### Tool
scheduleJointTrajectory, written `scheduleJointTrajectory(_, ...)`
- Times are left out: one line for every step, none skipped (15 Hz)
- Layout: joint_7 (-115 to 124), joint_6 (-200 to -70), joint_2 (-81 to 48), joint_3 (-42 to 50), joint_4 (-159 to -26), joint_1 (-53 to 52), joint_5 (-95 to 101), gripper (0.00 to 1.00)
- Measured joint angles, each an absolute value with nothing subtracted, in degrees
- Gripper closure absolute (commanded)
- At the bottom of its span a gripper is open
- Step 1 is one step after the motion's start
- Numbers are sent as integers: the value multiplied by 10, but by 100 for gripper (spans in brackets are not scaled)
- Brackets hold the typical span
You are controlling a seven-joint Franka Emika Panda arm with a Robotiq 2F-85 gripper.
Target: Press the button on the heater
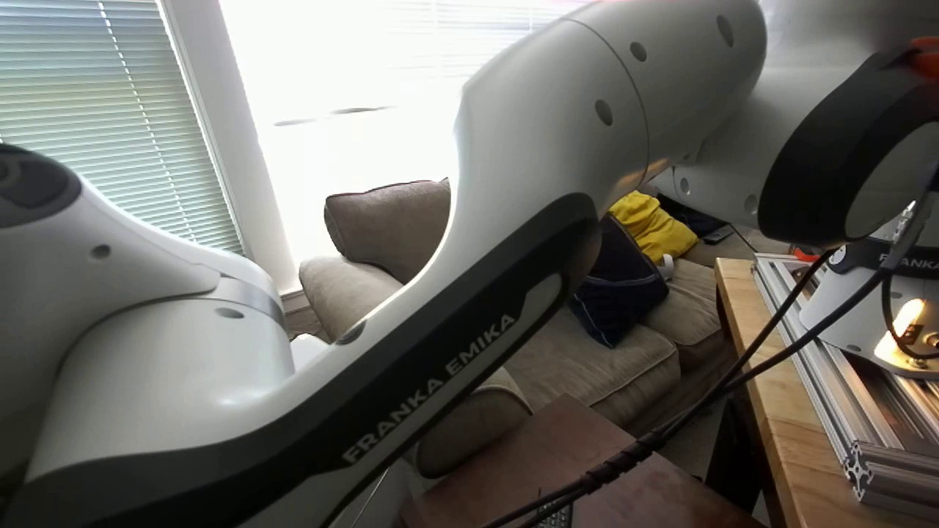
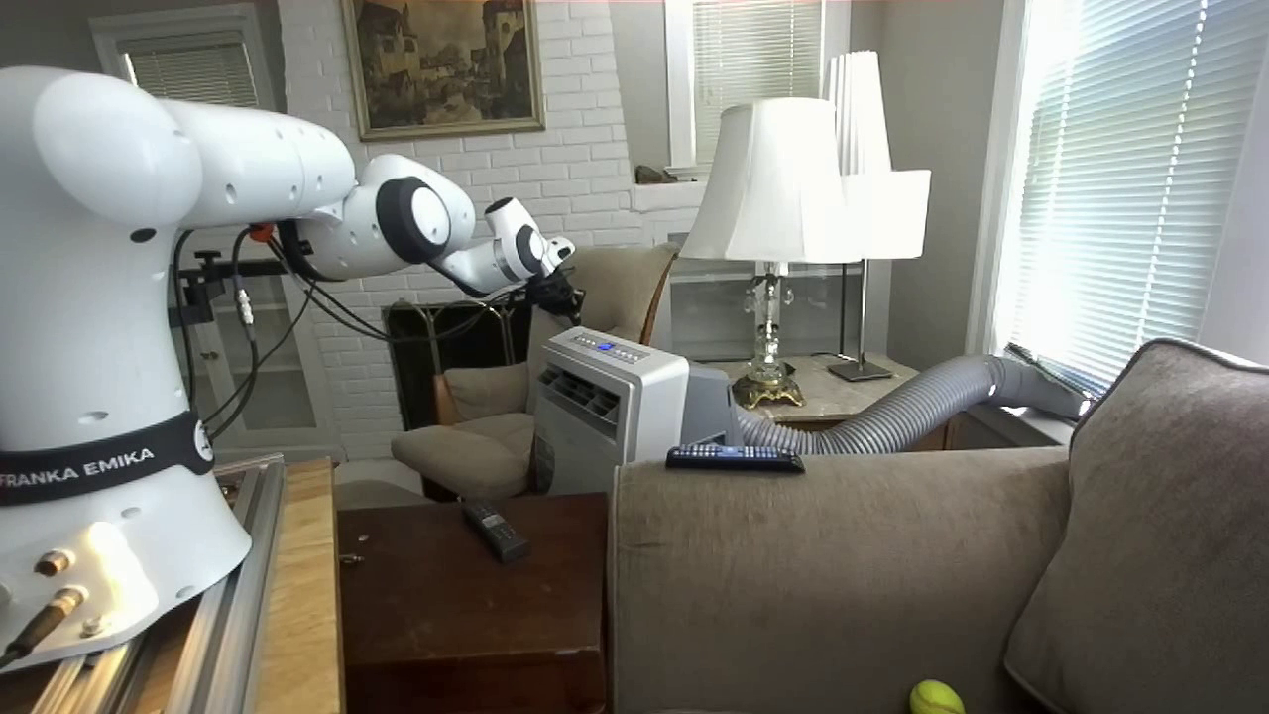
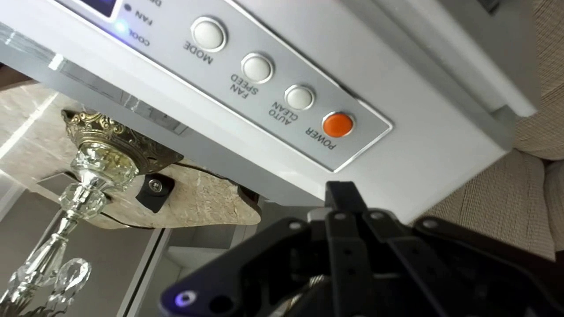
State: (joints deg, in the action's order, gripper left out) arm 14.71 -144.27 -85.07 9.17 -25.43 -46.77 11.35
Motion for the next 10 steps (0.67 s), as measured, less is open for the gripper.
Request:
scheduleJointTrajectory(148,-1443,-851,94,-254,-468,114,100)
scheduleJointTrajectory(149,-1443,-851,95,-254,-468,114,100)
scheduleJointTrajectory(150,-1443,-851,96,-255,-468,114,100)
scheduleJointTrajectory(150,-1443,-852,97,-255,-468,114,100)
scheduleJointTrajectory(150,-1443,-852,98,-257,-468,114,100)
scheduleJointTrajectory(151,-1443,-852,98,-258,-468,114,100)
scheduleJointTrajectory(151,-1443,-852,99,-261,-468,114,100)
scheduleJointTrajectory(151,-1443,-852,99,-264,-468,114,100)
scheduleJointTrajectory(151,-1443,-852,101,-267,-468,114,100)
scheduleJointTrajectory(151,-1443,-852,103,-271,-469,114,100)
